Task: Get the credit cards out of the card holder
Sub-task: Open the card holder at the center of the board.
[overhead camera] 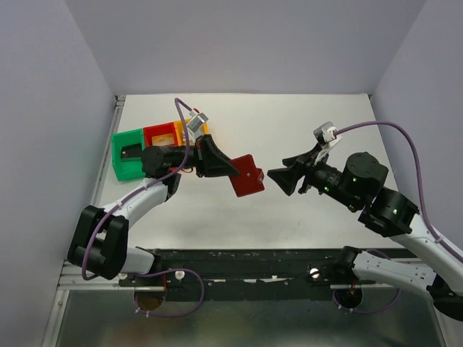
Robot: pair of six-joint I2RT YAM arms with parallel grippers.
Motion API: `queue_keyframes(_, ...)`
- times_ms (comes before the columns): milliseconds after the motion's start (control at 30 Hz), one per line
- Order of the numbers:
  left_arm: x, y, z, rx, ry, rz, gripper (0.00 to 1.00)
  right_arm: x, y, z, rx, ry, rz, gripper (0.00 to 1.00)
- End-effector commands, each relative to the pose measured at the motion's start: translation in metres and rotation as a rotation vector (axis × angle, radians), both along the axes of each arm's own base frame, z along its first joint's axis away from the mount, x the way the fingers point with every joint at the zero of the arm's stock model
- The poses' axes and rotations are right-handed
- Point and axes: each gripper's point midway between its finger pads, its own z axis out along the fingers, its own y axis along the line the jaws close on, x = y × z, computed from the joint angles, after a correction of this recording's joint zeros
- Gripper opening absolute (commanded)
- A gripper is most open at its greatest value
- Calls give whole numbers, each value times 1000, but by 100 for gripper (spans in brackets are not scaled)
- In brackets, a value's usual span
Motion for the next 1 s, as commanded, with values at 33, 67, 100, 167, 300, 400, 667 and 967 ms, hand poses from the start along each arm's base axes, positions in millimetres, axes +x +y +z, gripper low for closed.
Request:
queue_keyframes(33,-53,7,41,-127,-428,-92,0,-3,10,11,40,41,65,69)
queue_keyframes(67,-57,7,41,-123,-436,-104,0,-4,13,12,54,47,82,69)
queue_keyframes(100,-60,7,41,-125,-450,-109,0,-5,15,12,65,53,96,69)
queue_keyframes(167,-64,9,39,-124,-468,-110,0,-8,17,12,81,66,123,68)
queue_keyframes(300,-65,9,40,-132,-503,-104,0,-20,28,11,101,102,213,68)
queue_keyframes(400,-66,10,43,-138,-527,-102,0,-26,33,9,109,114,260,68)
queue_keyframes(667,-69,11,55,-155,-573,-99,0,-27,40,-9,86,164,285,66)
queue_keyframes(967,-75,14,56,-160,-590,-99,0,-20,28,3,144,124,208,66)
